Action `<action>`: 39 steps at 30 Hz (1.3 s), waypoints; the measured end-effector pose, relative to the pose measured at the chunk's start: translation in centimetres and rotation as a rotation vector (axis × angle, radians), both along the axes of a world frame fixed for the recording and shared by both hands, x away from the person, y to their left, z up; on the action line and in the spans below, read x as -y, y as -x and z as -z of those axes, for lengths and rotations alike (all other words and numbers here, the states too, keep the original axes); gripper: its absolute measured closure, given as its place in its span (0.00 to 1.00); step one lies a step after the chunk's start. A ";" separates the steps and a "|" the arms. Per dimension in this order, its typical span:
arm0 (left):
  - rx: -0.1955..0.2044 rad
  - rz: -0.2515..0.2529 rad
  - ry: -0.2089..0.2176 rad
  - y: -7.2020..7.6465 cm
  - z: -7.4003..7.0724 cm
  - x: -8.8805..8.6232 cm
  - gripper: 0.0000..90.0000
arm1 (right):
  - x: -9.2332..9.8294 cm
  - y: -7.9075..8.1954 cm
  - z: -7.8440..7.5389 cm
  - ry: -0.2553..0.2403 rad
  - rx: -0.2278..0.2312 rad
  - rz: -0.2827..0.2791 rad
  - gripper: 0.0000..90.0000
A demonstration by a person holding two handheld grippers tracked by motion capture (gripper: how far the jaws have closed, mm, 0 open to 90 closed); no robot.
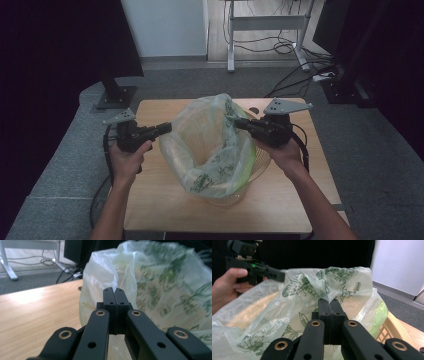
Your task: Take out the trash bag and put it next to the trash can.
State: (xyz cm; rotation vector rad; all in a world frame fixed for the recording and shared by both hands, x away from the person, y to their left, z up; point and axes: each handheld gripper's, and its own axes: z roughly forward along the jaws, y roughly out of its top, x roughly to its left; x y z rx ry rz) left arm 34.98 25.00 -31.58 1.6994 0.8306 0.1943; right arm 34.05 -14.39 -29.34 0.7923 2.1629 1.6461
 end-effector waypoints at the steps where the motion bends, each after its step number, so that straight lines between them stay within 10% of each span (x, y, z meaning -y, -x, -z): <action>1: 0.005 0.000 0.003 0.0 -0.4 -0.1 1.00 | 0.0 0.0 -0.1 -0.007 -0.004 -0.001 0.99; 15: 0.061 0.017 0.038 0.0 -5.2 0.5 1.00 | 0.0 0.4 -1.1 -0.064 0.012 -0.022 0.99; 26: 0.077 0.110 0.042 0.9 -6.3 3.8 1.00 | 1.0 1.6 -1.8 -0.141 0.018 -0.089 0.99; 39: 0.076 0.248 0.013 2.3 -6.9 9.8 1.00 | -2.3 2.0 -2.3 -0.115 -0.007 -0.196 0.93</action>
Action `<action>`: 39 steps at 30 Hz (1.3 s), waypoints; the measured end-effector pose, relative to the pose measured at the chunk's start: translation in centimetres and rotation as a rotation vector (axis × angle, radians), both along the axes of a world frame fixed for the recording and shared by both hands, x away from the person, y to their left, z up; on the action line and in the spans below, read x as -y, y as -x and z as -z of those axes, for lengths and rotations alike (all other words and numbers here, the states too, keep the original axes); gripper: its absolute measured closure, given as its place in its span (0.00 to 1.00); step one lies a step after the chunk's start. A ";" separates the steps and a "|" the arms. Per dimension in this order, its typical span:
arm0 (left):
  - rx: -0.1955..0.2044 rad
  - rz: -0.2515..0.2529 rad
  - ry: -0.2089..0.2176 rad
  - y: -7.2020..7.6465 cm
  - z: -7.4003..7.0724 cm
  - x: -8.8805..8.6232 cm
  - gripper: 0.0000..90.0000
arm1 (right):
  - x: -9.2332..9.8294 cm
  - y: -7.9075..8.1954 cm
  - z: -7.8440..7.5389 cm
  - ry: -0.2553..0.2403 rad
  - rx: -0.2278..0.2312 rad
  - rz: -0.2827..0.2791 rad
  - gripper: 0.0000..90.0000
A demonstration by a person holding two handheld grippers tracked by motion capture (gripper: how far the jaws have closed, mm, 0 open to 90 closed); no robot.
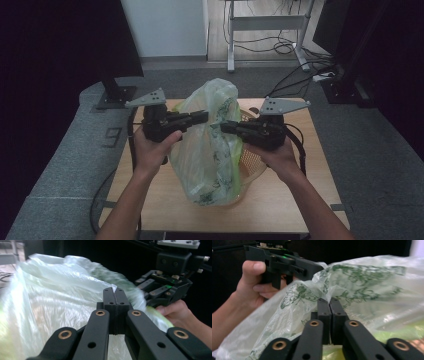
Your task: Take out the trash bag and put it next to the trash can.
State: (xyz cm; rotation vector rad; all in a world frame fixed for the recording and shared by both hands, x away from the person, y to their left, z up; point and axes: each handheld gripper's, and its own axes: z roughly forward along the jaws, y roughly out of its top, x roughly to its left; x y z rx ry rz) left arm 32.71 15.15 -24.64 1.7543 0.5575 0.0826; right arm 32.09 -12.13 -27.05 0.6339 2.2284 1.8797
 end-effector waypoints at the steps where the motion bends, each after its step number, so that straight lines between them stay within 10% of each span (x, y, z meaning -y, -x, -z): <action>1: 0.004 0.002 -0.004 0.1 0.0 0.4 1.00 | -0.2 0.0 0.0 0.005 -0.007 -0.001 0.88; 9: -0.007 0.004 -0.003 -0.1 0.6 0.9 1.00 | -2.3 -0.2 0.5 0.048 -0.034 0.009 0.52; 17: -0.015 0.012 0.018 -0.2 1.1 0.5 0.94 | -3.2 -0.5 0.7 0.052 -0.057 0.060 0.96; 30: 0.040 -0.149 0.125 0.2 1.8 -6.5 0.58 | 0.9 0.4 -0.8 0.033 0.004 0.073 0.98; 39: 0.007 -0.167 0.096 -0.3 4.4 -7.0 0.53 | 3.2 0.8 -2.3 -0.049 0.020 0.079 0.98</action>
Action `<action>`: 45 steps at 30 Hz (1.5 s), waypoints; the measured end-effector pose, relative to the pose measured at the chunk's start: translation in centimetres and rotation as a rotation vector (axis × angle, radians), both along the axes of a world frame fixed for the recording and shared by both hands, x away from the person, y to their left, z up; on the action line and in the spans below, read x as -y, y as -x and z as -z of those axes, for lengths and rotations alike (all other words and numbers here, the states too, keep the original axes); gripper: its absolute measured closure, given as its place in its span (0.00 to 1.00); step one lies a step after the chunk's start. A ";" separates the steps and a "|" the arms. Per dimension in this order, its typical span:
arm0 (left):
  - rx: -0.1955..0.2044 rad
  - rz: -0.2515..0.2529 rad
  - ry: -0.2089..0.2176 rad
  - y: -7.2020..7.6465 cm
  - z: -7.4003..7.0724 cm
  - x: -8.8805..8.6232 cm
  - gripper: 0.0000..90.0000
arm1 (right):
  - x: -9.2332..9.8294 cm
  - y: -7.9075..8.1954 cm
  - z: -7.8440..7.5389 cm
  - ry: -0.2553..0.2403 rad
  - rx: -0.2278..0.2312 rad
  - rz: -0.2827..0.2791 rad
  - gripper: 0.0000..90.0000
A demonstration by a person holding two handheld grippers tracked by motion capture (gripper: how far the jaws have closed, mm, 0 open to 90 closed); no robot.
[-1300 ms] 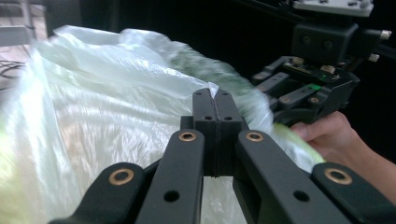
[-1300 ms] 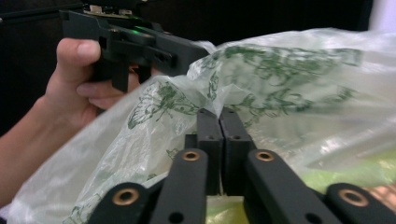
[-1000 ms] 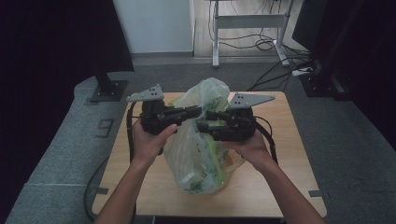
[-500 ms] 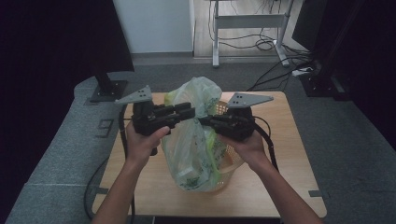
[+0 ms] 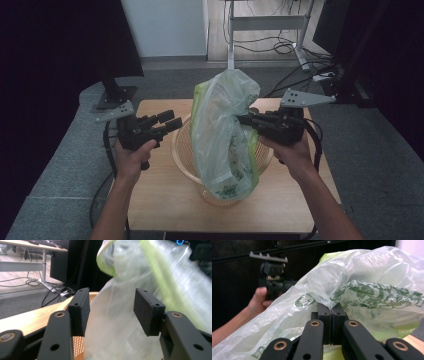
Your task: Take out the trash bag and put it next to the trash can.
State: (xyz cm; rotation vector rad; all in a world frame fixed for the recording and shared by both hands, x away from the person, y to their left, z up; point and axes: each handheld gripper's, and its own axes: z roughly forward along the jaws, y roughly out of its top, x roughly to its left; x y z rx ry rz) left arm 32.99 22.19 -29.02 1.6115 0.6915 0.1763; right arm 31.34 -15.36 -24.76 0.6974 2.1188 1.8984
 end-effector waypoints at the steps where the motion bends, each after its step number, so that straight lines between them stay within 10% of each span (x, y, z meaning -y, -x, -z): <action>1: -0.005 0.014 0.000 -0.1 0.4 0.2 0.52 | 0.2 0.0 -0.2 -0.007 0.004 0.002 0.98; 14: -0.015 0.193 -0.106 1.6 2.0 4.7 0.30 | 0.2 -0.4 -0.3 -0.070 0.002 0.027 0.98; 18: 0.017 0.130 -0.180 1.9 2.2 6.0 0.51 | 0.0 -0.1 -0.3 -0.079 0.006 0.020 0.98; 20: -0.034 0.177 -0.191 1.3 2.4 6.5 0.86 | -0.1 0.1 -0.3 -0.075 0.009 0.011 0.98; 22: -0.054 0.187 -0.188 1.1 2.5 6.6 1.00 | 0.0 0.2 -0.3 -0.068 0.012 0.000 0.98; 31: -0.037 0.180 -0.016 0.5 -1.0 5.2 1.00 | -0.4 0.3 0.7 0.119 0.031 -0.070 0.98; 36: -0.018 0.232 -0.005 1.1 -2.7 6.6 1.00 | -2.7 0.7 1.3 0.212 0.055 -0.140 0.91; 40: -0.020 0.258 -0.016 1.3 -3.0 7.7 1.00 | -4.3 0.6 1.6 0.219 0.073 -0.107 0.63; 45: -0.036 0.285 -0.033 1.2 -3.0 8.8 1.00 | -5.7 0.3 2.0 0.252 0.077 -0.084 0.54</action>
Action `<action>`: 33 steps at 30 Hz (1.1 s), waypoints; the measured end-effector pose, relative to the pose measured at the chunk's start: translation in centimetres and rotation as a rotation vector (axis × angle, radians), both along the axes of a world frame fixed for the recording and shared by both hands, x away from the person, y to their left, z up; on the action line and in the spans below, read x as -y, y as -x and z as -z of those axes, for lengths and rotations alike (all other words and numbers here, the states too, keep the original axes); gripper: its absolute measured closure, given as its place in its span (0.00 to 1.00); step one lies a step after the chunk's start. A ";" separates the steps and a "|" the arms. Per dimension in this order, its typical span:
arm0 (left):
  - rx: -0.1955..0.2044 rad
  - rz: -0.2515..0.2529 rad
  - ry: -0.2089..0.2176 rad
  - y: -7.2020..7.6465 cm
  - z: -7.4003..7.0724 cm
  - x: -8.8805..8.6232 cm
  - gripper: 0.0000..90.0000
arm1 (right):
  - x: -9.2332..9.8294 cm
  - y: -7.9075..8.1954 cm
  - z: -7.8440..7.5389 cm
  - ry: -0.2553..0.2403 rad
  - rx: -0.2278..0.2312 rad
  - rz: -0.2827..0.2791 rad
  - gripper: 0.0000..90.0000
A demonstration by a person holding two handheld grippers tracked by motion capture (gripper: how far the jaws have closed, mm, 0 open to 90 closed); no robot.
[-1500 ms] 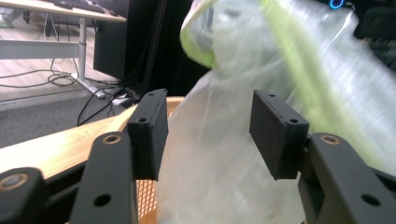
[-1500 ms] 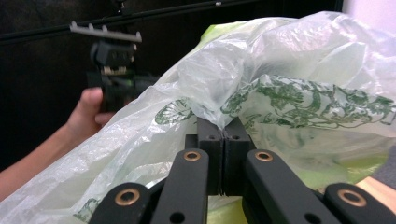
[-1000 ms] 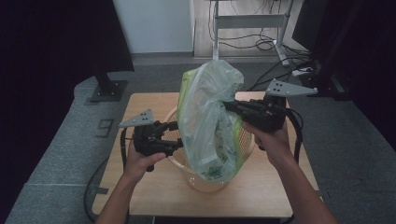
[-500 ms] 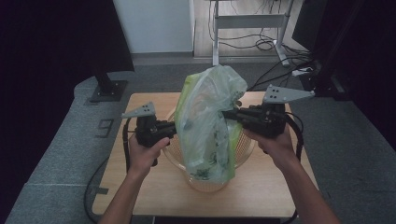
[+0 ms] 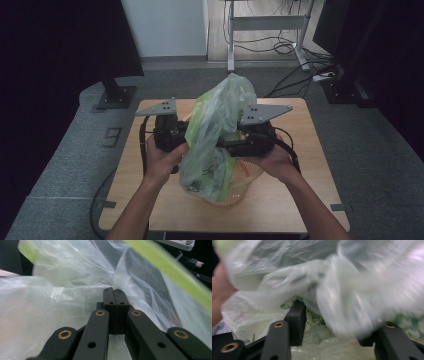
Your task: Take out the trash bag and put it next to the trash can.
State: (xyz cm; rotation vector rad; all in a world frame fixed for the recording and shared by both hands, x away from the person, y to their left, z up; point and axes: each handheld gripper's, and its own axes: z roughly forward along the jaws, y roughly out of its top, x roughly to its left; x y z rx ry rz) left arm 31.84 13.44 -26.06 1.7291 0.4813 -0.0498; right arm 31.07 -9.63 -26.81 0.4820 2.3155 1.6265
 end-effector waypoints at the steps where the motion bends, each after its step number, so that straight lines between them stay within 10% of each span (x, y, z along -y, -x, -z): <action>1: -0.007 0.006 -0.001 -0.1 0.1 0.2 1.00 | -0.3 -0.1 0.1 0.007 -0.001 -0.001 0.57; 5: -0.027 0.033 0.018 -0.3 0.4 -0.3 0.94 | -0.9 -0.3 0.3 0.046 0.010 -0.001 0.93; 8: 0.001 -0.007 0.011 -0.1 0.3 -1.1 0.69 | -0.3 -0.2 0.2 0.051 0.007 0.025 0.95; 14: 0.045 -0.176 0.008 0.3 0.6 -4.2 0.52 | 4.5 1.4 -1.2 -0.058 0.045 0.101 0.95; 33: 0.005 -0.279 -0.012 -0.9 3.3 -7.3 0.50 | 17.2 6.6 -5.0 -0.218 0.176 0.275 0.95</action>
